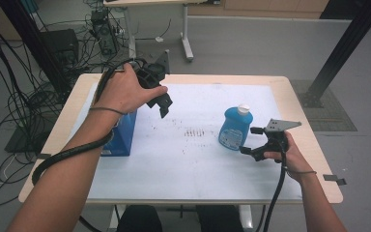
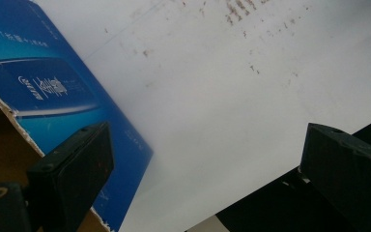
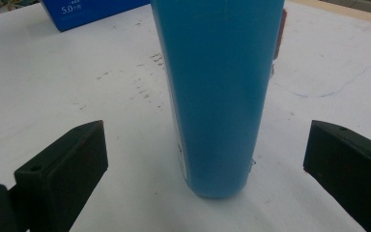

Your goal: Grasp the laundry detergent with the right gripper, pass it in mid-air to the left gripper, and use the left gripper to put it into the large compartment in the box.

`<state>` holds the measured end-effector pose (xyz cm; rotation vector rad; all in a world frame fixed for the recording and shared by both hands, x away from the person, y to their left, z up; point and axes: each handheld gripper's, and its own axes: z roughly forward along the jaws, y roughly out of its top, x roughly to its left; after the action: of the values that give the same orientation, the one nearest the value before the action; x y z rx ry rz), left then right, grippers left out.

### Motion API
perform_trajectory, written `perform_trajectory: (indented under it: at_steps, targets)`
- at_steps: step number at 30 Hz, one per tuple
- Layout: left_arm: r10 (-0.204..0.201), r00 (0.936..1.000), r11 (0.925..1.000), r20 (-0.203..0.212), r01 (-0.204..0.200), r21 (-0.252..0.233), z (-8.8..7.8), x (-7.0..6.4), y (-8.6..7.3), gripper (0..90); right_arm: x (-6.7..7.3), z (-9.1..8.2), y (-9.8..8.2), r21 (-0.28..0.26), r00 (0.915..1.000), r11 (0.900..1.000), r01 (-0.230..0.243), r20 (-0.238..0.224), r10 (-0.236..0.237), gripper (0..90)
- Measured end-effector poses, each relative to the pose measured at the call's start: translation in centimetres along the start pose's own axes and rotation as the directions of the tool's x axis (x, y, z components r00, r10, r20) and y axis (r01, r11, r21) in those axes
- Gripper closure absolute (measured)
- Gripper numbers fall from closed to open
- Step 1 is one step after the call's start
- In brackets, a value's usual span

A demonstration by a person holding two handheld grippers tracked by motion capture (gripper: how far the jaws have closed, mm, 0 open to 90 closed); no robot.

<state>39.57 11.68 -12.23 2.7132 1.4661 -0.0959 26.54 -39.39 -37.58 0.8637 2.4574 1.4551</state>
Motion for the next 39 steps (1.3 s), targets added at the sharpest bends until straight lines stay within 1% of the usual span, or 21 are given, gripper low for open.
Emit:
perform_trajectory:
  at_steps: [6,10,12,13,16,21,23,26,30,38,39]
  targets:
    - [0.001,1.0000,1.0000,-0.003,-0.001,0.007,-0.05,-0.14,0.18,5.6,0.04,0.00,0.04,0.000,1.0000,1.000,0.001,0.000,-0.001,1.8]
    - [0.001,1.0000,1.0000,-0.005,-0.001,0.001,-0.09,-0.21,0.07,5.7,0.05,-0.03,0.04,-0.002,1.0000,1.000,0.002,0.000,-0.002,1.8]
    - [0.007,0.9999,1.0000,-0.007,-0.007,0.004,-0.12,-0.19,0.08,5.7,0.05,-0.06,0.02,-0.002,1.0000,1.000,0.004,0.001,-0.004,2.0]
    - [0.002,1.0000,1.0000,-0.008,-0.002,-0.001,-0.06,-0.23,0.00,5.7,0.06,-0.09,0.03,0.000,1.0000,1.000,0.003,0.002,-0.003,2.0]
    - [0.003,0.9999,1.0000,-0.012,-0.003,0.007,0.08,-0.30,0.13,5.7,0.01,-0.15,-0.03,0.000,1.0000,1.000,0.001,0.002,-0.001,2.0]
    - [0.011,0.9999,0.9999,-0.010,-0.011,0.011,0.07,-0.35,0.29,5.7,0.02,-0.20,-0.07,0.000,1.0000,1.000,0.000,0.003,0.000,2.0]
    - [0.005,1.0000,1.0000,-0.007,-0.005,0.004,0.11,-0.39,0.21,5.7,0.03,-0.22,-0.10,-0.002,1.0000,1.000,-0.002,0.003,0.002,2.0]
    - [0.016,0.9998,0.9998,-0.009,-0.016,0.015,0.12,-0.38,0.41,5.8,0.03,-0.22,-0.12,0.001,1.0000,1.000,-0.003,0.002,0.003,2.0]
    - [0.010,0.9999,0.9999,-0.006,-0.010,0.011,0.18,-0.39,0.32,5.8,0.05,-0.23,-0.15,0.000,1.0000,1.000,-0.003,0.004,0.003,2.0]
    - [0.020,0.9998,0.9996,-0.009,-0.020,0.018,0.11,-0.55,0.43,5.8,-0.04,-0.14,-0.41,-0.007,0.9999,1.000,-0.011,-0.001,0.011,2.0]
    - [0.016,0.9998,0.9997,-0.009,-0.016,0.016,0.10,-0.58,0.42,5.9,-0.04,-0.12,-0.42,-0.007,0.9999,1.000,-0.012,0.000,0.012,2.0]
